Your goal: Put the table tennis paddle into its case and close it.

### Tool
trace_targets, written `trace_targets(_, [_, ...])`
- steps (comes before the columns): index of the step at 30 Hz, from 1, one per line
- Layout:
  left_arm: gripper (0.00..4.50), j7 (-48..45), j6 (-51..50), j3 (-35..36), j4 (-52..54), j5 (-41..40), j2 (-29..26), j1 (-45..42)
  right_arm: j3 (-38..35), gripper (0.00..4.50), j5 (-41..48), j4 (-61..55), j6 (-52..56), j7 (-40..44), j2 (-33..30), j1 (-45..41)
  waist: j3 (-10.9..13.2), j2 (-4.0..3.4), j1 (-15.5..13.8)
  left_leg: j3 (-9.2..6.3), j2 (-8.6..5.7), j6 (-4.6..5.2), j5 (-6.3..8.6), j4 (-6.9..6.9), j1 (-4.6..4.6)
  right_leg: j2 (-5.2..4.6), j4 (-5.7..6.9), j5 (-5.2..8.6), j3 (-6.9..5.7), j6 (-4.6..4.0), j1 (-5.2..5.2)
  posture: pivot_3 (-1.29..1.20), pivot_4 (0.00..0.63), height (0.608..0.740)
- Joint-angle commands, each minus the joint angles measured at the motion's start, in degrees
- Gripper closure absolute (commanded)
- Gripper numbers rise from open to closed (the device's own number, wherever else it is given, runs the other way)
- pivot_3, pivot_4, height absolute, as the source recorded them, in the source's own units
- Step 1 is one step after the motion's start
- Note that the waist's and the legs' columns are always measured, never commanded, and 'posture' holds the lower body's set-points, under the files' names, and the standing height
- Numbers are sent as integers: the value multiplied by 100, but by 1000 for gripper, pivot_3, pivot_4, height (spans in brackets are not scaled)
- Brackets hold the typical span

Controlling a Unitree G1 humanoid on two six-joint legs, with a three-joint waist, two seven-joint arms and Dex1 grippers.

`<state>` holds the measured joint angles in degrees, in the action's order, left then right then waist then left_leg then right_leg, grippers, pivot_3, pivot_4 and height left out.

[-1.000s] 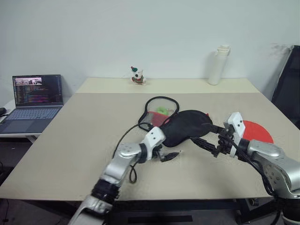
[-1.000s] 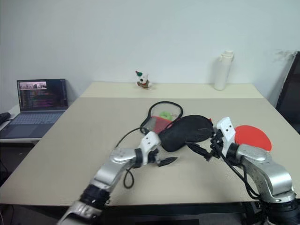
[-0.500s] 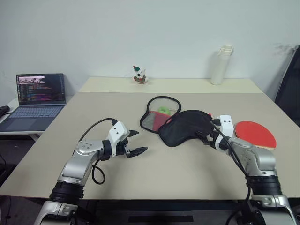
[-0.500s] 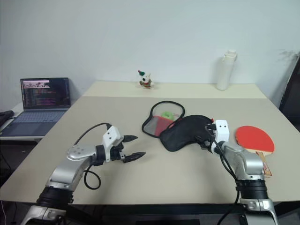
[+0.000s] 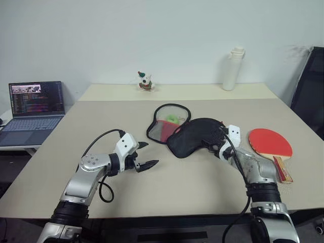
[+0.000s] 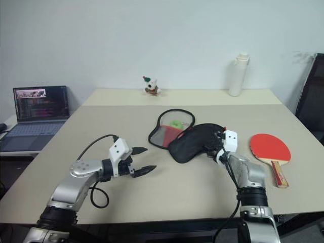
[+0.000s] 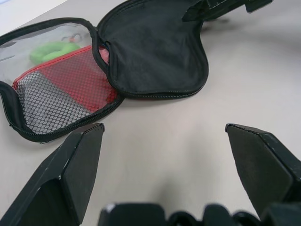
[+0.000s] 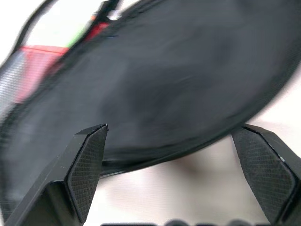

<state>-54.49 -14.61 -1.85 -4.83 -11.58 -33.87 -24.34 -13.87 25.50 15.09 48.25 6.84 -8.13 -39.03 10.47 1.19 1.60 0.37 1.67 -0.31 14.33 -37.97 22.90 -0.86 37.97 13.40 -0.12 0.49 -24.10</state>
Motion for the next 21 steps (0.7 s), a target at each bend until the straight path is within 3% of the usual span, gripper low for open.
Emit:
trace_targets(1, [8,25,98,65,131,-49,-26,-111,-117,0,143,-97,-7,-64,138,-242,0,0,5,0,0,0,0,0,0,0,0,-1,1,-1,0,0,150,740])
trace_targets(13, [8,20,180,86,143,-71,-7,-69,-314,0,805,-969,867,-774,1347,23,0,-1,8,-3,-1,0,0,4,1,-4,0,-2,9,-3,-5,0,150,740])
trace_targets(16, [0,26,206,82,142,-63,-3,-59,-348,610,879,-1093,971,-906,1499,69,0,-1,10,-1,-3,0,0,4,2,-7,-2,-1,7,-2,-5,0,150,740])
trace_targets(21, [0,44,268,50,121,-38,19,-62,-394,2401,966,-1143,1054,-976,1541,108,1,-1,13,-3,-2,0,0,5,2,-7,-2,0,6,0,-5,0,150,740])
